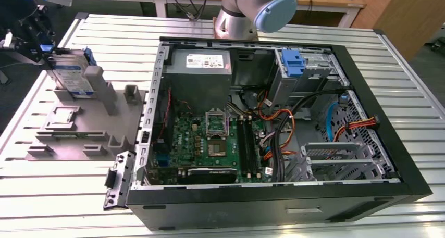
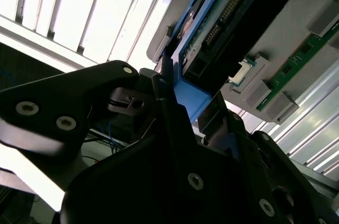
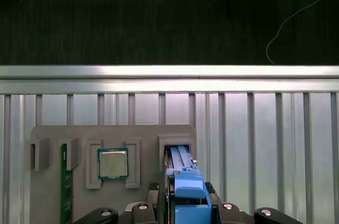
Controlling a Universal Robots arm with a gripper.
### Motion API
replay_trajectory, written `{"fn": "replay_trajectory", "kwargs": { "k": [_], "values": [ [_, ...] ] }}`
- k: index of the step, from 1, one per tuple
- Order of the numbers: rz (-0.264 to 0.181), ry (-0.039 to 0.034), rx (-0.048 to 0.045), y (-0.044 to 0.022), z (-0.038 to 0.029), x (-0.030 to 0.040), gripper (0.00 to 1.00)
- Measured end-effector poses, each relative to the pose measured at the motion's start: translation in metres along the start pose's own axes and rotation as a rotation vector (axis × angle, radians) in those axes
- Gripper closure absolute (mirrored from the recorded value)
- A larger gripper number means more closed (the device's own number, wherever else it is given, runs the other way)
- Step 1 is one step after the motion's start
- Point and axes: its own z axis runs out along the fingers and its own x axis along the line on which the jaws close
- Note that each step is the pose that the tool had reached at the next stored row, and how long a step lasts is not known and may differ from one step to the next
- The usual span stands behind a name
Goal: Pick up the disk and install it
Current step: 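Pick up the disk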
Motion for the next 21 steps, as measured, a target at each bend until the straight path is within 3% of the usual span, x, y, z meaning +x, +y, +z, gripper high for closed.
{"fn": "replay_trajectory", "kwargs": {
  "k": [7, 9, 10, 21],
  "values": [
    [0.000, 0.0003, 0.0000, -0.0001, 0.0000, 0.0000, 0.56],
    [0.000, 0.0004, 0.0000, -0.0001, 0.0000, 0.0000, 0.57],
    [0.000, 0.0004, 0.0000, -0.0001, 0.0000, 0.0000, 0.64],
    [0.000, 0.0006, 0.0000, 0.0000, 0.0000, 0.0000, 0.64]
  ]
}}
